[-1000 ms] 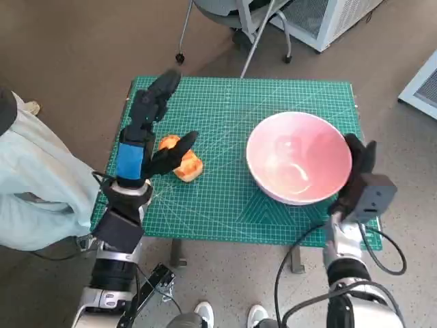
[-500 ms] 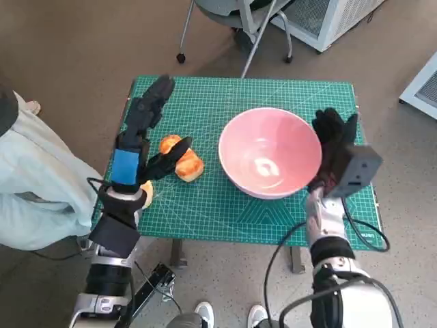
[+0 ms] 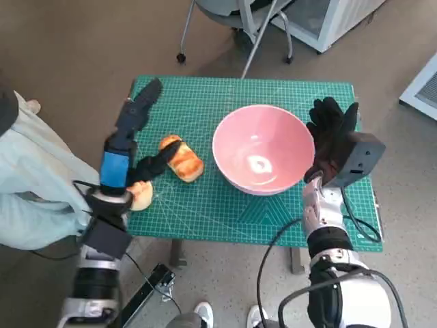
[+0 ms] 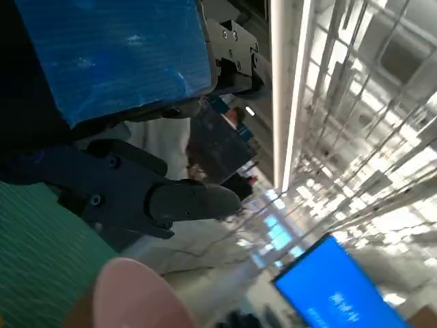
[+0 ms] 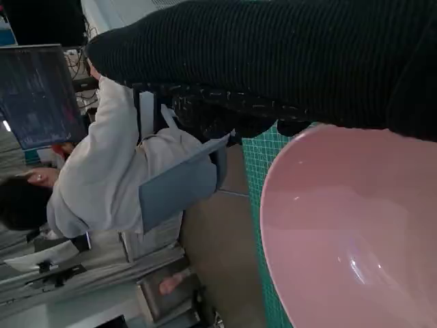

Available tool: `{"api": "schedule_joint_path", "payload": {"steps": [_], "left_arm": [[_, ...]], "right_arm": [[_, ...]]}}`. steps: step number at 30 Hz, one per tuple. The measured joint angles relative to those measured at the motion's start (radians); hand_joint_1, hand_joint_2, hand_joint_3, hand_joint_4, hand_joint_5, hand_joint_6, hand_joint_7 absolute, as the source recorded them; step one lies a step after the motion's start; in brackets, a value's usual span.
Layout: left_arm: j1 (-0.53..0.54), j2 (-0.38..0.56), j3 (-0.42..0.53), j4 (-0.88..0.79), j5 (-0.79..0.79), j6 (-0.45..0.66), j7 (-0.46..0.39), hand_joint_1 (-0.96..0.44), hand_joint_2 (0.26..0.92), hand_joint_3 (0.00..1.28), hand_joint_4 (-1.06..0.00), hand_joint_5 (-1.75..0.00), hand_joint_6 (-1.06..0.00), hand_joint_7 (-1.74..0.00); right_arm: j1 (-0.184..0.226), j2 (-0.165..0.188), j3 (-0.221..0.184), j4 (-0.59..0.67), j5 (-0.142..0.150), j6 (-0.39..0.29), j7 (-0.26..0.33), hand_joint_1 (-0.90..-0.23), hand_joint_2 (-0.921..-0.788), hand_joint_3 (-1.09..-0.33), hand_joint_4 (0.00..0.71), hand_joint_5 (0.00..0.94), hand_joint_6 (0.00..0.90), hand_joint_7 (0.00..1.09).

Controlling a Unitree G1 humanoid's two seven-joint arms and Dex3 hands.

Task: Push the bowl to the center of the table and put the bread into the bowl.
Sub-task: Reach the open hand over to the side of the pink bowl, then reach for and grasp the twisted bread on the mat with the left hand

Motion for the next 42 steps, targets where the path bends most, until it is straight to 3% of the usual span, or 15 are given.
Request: {"api": "schedule_joint_path", "payload": {"steps": [4,7,13,19,24,29,33,42], "left_arm": [[-0.047,0.105,-0.015,0.089,0.085,0.006,-0.007,-0.37,0.921,0.15,-0.34,0.00,-0.30,-0.24],[-0.105,0.170,-0.043,0.159,0.119,0.016,-0.047,-0.36,0.921,0.12,-0.33,0.00,-0.31,-0.23],[-0.243,0.252,-0.134,0.297,0.183,0.027,-0.138,-0.31,0.912,0.03,-0.31,0.00,-0.34,-0.19],[-0.392,0.276,-0.254,0.445,0.288,0.036,-0.182,-0.29,0.867,0.00,-0.29,0.00,-0.38,-0.14],[-0.494,0.276,-0.364,0.558,0.399,0.030,-0.175,-0.30,0.817,0.00,-0.30,0.00,-0.41,-0.12],[-0.584,0.268,-0.476,0.663,0.505,0.034,-0.161,-0.32,0.762,0.00,-0.32,-0.01,-0.44,-0.10],[-0.638,0.240,-0.555,0.730,0.570,0.056,-0.156,-0.32,0.761,0.02,-0.30,0.00,-0.42,-0.05],[-0.681,0.173,-0.677,0.810,0.659,0.106,-0.114,-0.30,0.759,0.01,-0.28,0.00,-0.42,-0.02]], "right_arm": [[-0.001,-0.026,0.019,-0.011,-0.009,-0.049,0.012,-0.535,-0.921,-0.828,0.249,0.013,0.041,0.69],[-0.002,-0.051,0.049,-0.026,-0.040,-0.116,0.027,-0.548,-0.921,-0.822,0.268,0.019,0.050,0.67],[-0.001,-0.075,0.105,-0.086,-0.052,-0.310,0.149,-0.571,-0.921,-0.788,0.312,0.029,0.083,0.65],[0.016,-0.082,0.146,-0.174,-0.035,-0.492,0.315,-0.564,-0.921,-0.764,0.326,0.028,0.097,0.65],[0.049,-0.082,0.167,-0.236,0.004,-0.585,0.422,-0.572,-0.921,-0.759,0.327,0.018,0.069,0.69],[0.083,-0.081,0.179,-0.289,0.048,-0.625,0.492,-0.605,-0.921,-0.741,0.311,0.003,0.035,0.77],[0.109,-0.081,0.186,-0.336,0.079,-0.634,0.521,-0.601,-0.921,-0.739,0.303,0.001,0.030,0.79],[0.158,-0.080,0.205,-0.404,0.103,-0.628,0.548,-0.575,-0.921,-0.742,0.307,0.004,0.028,0.80]]}}
